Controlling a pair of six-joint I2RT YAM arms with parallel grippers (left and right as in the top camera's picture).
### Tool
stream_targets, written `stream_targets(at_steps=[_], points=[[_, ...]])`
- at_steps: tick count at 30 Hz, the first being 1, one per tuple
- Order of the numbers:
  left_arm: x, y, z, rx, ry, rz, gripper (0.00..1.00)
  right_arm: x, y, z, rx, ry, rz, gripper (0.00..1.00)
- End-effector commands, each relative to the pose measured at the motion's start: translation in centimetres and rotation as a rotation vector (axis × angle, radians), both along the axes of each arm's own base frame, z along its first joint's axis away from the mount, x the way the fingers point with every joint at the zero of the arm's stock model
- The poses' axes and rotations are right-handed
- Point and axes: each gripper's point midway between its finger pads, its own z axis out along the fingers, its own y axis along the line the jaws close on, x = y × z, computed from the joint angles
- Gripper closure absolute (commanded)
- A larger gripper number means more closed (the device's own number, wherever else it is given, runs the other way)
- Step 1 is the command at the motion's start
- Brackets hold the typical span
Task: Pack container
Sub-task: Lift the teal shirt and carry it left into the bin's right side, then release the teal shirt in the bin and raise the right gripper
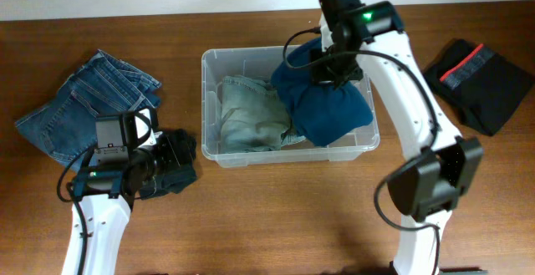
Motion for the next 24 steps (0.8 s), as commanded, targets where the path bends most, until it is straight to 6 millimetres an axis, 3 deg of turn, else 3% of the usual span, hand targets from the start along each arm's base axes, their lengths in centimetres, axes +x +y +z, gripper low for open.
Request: stream_targets(at_steps=[1,14,24], points=[[0.1,0.0,0.2,0.014,-0.010,-0.013,0.01,0.8,-0.3,-1.7,-0.047,0.012,-0.015,0.96],[0.1,0.0,0.2,0.014,-0.010,-0.013,0.01,1.4,-3.1,-3.1,-0.228,-0.002,-0.043,0.95],[0.1,0.0,0.2,0.014,-0.010,-0.013,0.01,0.4,-3.3,-7.2,-0.242,0.059,-0.034,0.88]])
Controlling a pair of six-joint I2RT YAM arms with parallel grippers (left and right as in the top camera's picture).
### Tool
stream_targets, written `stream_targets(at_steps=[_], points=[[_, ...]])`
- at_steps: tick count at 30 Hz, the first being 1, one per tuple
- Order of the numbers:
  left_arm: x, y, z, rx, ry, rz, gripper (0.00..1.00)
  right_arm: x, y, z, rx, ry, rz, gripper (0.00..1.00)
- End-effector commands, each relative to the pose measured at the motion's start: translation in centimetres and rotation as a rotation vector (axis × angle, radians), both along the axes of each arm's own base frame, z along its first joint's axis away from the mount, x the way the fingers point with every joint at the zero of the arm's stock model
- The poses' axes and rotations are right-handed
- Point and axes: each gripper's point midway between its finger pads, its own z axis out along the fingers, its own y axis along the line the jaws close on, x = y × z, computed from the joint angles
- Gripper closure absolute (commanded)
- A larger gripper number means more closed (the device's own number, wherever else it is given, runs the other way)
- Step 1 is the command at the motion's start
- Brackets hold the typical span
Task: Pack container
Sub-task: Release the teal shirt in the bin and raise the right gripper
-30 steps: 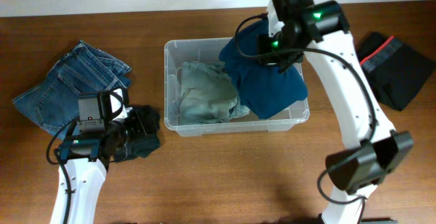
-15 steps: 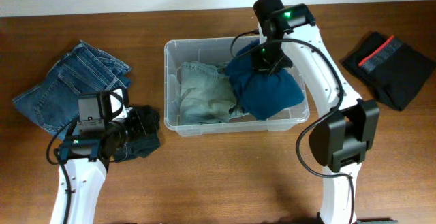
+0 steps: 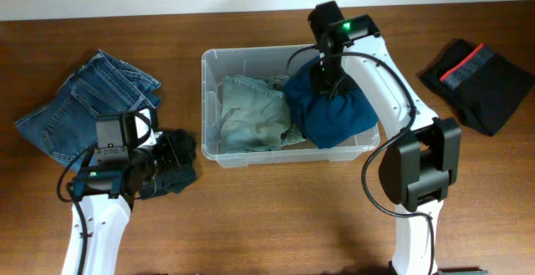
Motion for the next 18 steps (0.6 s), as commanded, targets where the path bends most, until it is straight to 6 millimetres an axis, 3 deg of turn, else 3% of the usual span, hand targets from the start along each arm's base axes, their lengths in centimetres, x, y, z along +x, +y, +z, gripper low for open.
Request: stream_targets(at_steps=[1,2,6,9,18], points=[[0.1,0.0,0.2,0.014,-0.010,-0.013,0.01,-0.4,-0.2,-0.4,-0.024,0.003,-0.003,0.81],[0.1,0.0,0.2,0.014,-0.010,-0.013,0.01,-0.4,-0.2,-0.4,-0.024,0.002,-0.003,0.71],[0.1,0.0,0.2,0.014,-0.010,-0.013,0.00,-0.1,-0.1,-0.1,-0.021,-0.013,0.009,0.57],[0.1,0.0,0.2,0.014,-0.010,-0.013,0.01,0.5,0.1,1.3,-0.012,-0.048,0.031,0.43],[0.1,0.0,0.2,0.014,-0.010,-0.013,0.01,1.5,0.4,7.4,0.020,-0.156,0.029,0.37]])
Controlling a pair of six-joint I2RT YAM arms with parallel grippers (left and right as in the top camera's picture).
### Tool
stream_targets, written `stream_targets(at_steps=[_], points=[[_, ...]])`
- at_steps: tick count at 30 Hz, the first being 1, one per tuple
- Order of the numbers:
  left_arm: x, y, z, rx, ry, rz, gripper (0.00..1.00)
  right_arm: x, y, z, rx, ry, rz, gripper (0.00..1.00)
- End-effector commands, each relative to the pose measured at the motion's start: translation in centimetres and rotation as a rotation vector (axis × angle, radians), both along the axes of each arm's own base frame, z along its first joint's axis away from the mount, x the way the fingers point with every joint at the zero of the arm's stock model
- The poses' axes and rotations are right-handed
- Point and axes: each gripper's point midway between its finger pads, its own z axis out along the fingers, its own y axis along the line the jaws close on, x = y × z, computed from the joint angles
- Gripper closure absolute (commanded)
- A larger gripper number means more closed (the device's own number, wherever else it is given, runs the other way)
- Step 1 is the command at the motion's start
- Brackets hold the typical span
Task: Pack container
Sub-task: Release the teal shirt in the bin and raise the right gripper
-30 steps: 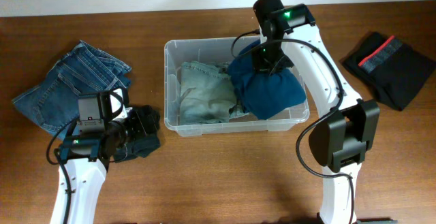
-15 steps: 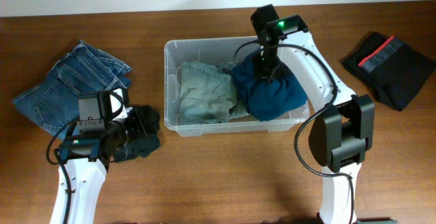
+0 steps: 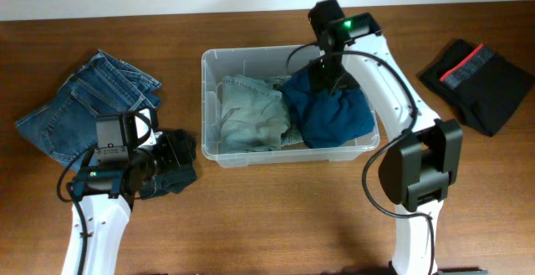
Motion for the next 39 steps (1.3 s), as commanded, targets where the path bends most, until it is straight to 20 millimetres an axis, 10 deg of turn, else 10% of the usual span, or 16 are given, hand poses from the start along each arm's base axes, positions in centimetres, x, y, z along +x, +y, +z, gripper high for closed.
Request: stream_targets(at_steps=[1,7,12,21,39], points=[[0.1,0.0,0.2,0.014,-0.010,-0.013,0.01,0.4,0.2,5.3,0.014,-0.103,0.012,0.37],[0.1,0.0,0.2,0.014,-0.010,-0.013,0.00,-3.0,-0.9,7.1,-0.014,-0.001,0.012,0.44],[0.1,0.0,0.2,0.014,-0.010,-0.013,0.01,-3.8,-1.1,6.5,-0.027,0.041,0.012,0.96],[0.1,0.0,0.2,0.014,-0.010,-0.013,0.01,-5.3,-1.5,2.8,-0.053,0.146,0.005,0.96],[0.1,0.0,0.2,0.014,-0.010,-0.013,0.01,-7.7,-2.3,-11.4,-0.077,0.225,0.006,0.96]])
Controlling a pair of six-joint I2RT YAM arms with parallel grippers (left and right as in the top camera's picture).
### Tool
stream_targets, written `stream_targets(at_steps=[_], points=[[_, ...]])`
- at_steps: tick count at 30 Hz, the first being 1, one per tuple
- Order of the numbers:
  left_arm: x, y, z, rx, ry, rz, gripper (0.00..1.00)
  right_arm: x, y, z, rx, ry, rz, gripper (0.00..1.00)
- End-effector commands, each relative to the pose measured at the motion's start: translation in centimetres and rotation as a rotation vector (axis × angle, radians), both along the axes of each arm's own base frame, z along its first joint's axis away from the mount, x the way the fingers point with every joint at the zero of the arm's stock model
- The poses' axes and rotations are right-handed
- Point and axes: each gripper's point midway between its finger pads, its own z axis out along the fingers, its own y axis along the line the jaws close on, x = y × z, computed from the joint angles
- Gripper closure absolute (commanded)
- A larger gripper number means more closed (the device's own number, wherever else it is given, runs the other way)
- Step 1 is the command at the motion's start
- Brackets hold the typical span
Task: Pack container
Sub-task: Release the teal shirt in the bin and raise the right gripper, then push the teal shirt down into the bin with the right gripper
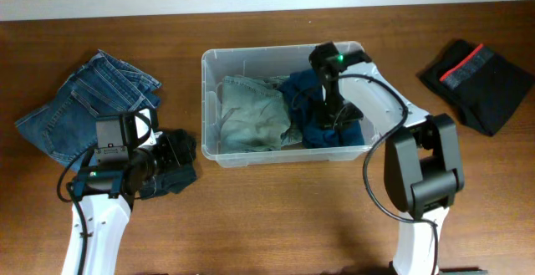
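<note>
The clear plastic container (pixel 203 99) stands mid-table. A pale green garment (pixel 249 114) fills its left half, and a dark blue garment (pixel 311 108) lies bunched in its right half. My right gripper (pixel 334 123) points straight down into the blue garment, low inside the container; its fingers are hidden by the wrist and the cloth. My left gripper (pixel 178 151) lies at the left front on a dark teal garment (pixel 171 181), and its fingers look closed together.
Folded blue jeans (pixel 88 99) lie at the far left of the table. A black garment with a red stripe (pixel 478 81) lies at the far right. The wooden table (pixel 276 216) runs on in front of the container.
My right gripper has gone from the container's back rim down into its right half. The blue garment, which bulged over the rim, now sits lower inside the walls. The left arm is unchanged.
At first my right gripper held the blue garment draped over the container's right edge. Then the garment was further left and more inside, then settled in the right half. Now the gripper is down in it, deep in the container. The left arm never moved.
</note>
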Motion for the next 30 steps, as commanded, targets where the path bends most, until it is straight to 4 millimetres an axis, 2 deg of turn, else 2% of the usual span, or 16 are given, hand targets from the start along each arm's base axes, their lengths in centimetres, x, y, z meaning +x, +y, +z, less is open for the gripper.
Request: stream_targets(at_steps=[1,3,5,7,9,15,18,21,23,30], points=[[0.1,0.0,0.2,0.014,-0.010,-0.013,0.01,-1.1,-0.2,-2.1,-0.015,0.025,-0.002,0.96],[0.1,0.0,0.2,0.014,-0.010,-0.013,0.01,-0.9,-0.2,-2.1,-0.014,0.020,0.006,0.96],[0.1,0.0,0.2,0.014,-0.010,-0.013,0.01,-0.4,0.0,-1.1,-0.009,0.008,0.026,0.96],[0.1,0.0,0.2,0.014,-0.010,-0.013,0.01,0.5,0.2,0.8,-0.004,-0.010,0.039,0.96],[0.1,0.0,0.2,0.014,-0.010,-0.013,0.01,1.5,0.5,3.5,0.006,-0.044,0.038,0.96],[0.1,0.0,0.2,0.014,-0.010,-0.013,0.01,4.4,1.5,13.9,0.061,-0.232,0.042,0.96],[0.1,0.0,0.2,0.014,-0.010,-0.013,0.01,5.4,1.8,17.0,0.082,-0.306,0.042,0.96],[0.1,0.0,0.2,0.014,-0.010,-0.013,0.00,5.9,1.9,17.6,0.089,-0.335,0.041,0.96],[0.1,0.0,0.2,0.014,-0.010,-0.013,0.01,6.1,2.0,17.0,0.088,-0.330,0.041,0.96],[0.1,0.0,0.2,0.014,-0.010,-0.013,0.01,7.4,2.3,13.2,0.083,-0.325,0.040,0.96]])
